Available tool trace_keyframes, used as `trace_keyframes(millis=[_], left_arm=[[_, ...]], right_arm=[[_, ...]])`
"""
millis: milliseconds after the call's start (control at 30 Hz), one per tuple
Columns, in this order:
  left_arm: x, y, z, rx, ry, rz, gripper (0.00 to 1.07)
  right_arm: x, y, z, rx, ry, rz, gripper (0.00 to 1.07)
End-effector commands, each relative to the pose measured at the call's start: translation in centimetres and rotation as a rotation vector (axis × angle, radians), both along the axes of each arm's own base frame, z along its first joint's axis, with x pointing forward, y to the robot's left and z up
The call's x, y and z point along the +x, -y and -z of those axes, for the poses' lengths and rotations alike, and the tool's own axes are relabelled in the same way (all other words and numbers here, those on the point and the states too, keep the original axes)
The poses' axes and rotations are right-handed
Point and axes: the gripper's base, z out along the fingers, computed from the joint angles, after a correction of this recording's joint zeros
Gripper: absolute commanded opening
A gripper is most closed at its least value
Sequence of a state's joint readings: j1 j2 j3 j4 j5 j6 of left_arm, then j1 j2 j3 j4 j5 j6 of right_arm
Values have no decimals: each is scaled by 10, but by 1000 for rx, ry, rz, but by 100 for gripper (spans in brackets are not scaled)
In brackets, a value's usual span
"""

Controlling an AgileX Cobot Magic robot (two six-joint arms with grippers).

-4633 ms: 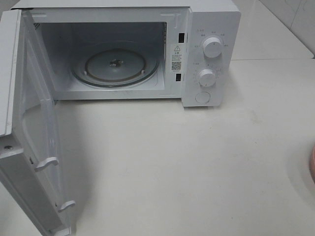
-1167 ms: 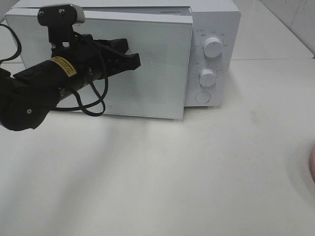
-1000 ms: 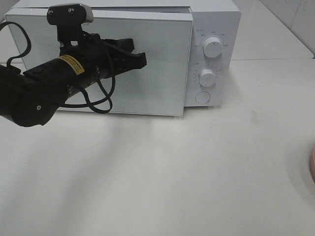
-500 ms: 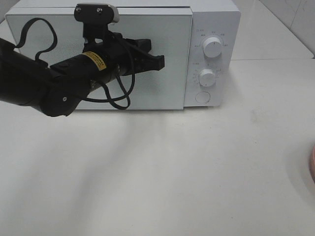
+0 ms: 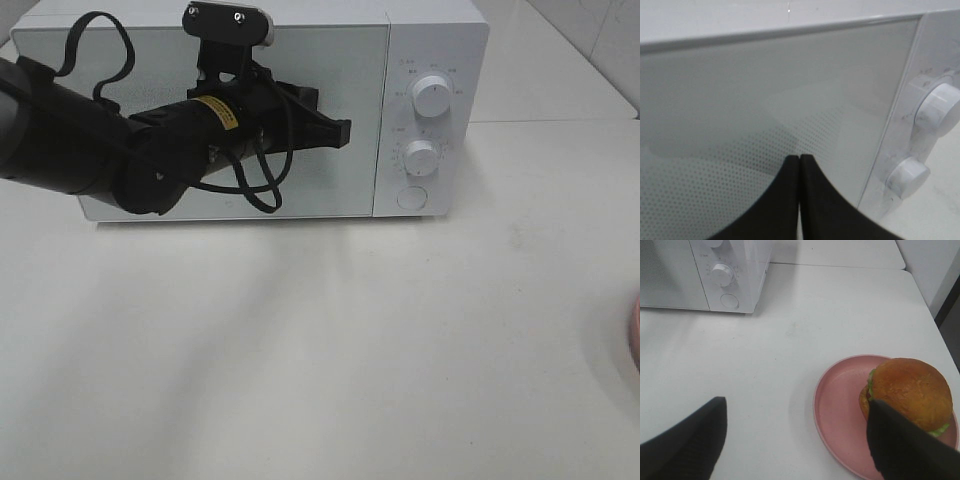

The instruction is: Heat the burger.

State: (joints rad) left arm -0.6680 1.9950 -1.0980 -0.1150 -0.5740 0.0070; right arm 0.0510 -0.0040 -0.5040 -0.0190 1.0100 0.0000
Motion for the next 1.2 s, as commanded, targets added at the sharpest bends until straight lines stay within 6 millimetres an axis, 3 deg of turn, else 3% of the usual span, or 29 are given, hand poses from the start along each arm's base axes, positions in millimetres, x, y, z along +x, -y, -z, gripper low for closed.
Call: trace_keyframes(millis=[33,300,367,433,467,500,567,600,633,700,1000,1200], left_arm=[[-7,5,-14,-7,-69,-9,0],[-31,9,-17,94,-187,59,0],[-50,8,-22,148,-271,98,4],[-54,6,-24,160,-295,104,6],[-64,2,-27,198,-357,119,17],[-64,2,-27,198,-357,119,17],[-75,-5,-32,259,-458,138,58],[-75,-5,-32,259,-458,138,58],[-80,-11,-34,275,-523,130,96],[-83,-13,-36,281,-562,126,101],[-115,-36,-56,434,-766,171,98],[-131,-50,-54,580,-909,190,98]], right_arm=[[-3,0,0,-4,38,5,75],[-3,0,0,-4,38,5,75],[-3,0,0,-4,38,5,75],[-3,0,0,-4,38,5,75],[-3,0,0,-4,38,5,75],[-3,0,0,-4,38,5,75],[-3,0,0,-4,38,5,75],[-3,0,0,-4,38,5,75],[-3,0,0,-4,38,5,75],[-3,0,0,-4,38,5,75],[-3,0,0,-4,38,5,75],[-3,0,0,-4,38,5,75]])
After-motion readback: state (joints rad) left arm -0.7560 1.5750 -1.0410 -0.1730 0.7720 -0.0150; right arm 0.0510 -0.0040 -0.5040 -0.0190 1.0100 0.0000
